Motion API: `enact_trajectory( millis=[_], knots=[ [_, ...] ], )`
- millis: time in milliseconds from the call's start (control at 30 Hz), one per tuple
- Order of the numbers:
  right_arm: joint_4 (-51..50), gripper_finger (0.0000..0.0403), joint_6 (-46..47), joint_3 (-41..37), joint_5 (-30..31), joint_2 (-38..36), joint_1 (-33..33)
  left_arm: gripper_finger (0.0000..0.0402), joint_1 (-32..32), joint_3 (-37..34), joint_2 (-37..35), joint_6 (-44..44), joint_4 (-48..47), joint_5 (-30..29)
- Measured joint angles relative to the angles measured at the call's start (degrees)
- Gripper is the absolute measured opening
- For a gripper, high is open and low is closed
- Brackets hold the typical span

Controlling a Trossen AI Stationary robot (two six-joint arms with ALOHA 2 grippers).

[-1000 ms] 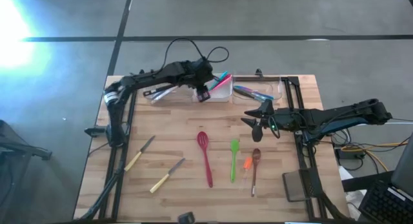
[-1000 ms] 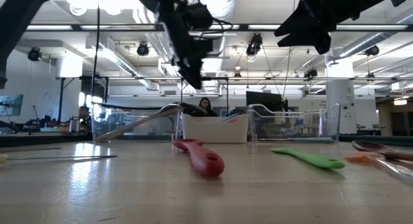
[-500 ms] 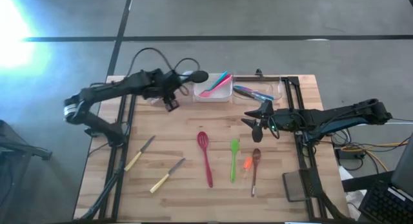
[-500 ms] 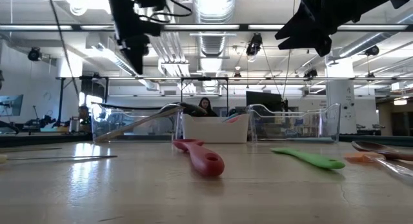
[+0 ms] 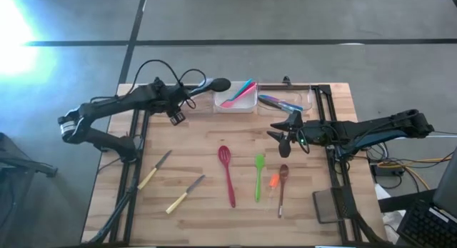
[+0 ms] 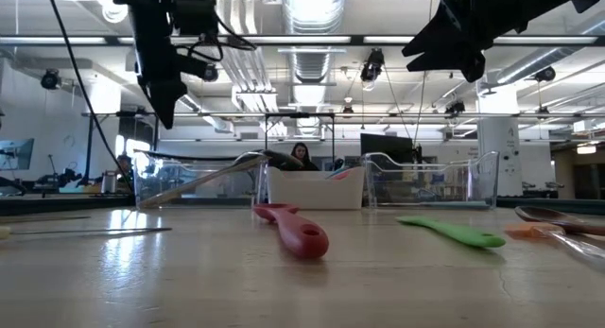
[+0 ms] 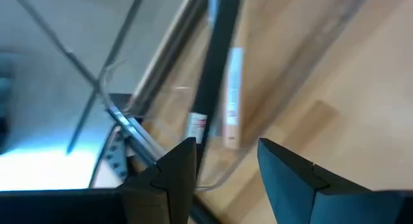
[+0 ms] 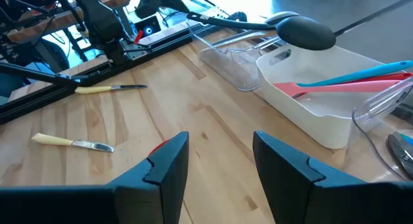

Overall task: Pick & Place Kitchen Items
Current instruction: Put the left yellow table knife into the right transparent bin

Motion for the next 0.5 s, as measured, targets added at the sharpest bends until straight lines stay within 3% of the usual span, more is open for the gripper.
enact_trajectory(
  millis=[267, 500],
  knots=[
    [0.03, 0.0166, 0.57, 0.0, 0.02, 0.0, 0.0, 0.017, 3.55, -1.8, 2.23, 3.1, 1.7, -5.69],
    [0.08, 0.0166, 0.53, -0.23, 0.04, 0.0, 0.0, 0.017, 5.44, -5.06, 3.67, 4.76, 7.72, -4.58]
  ],
)
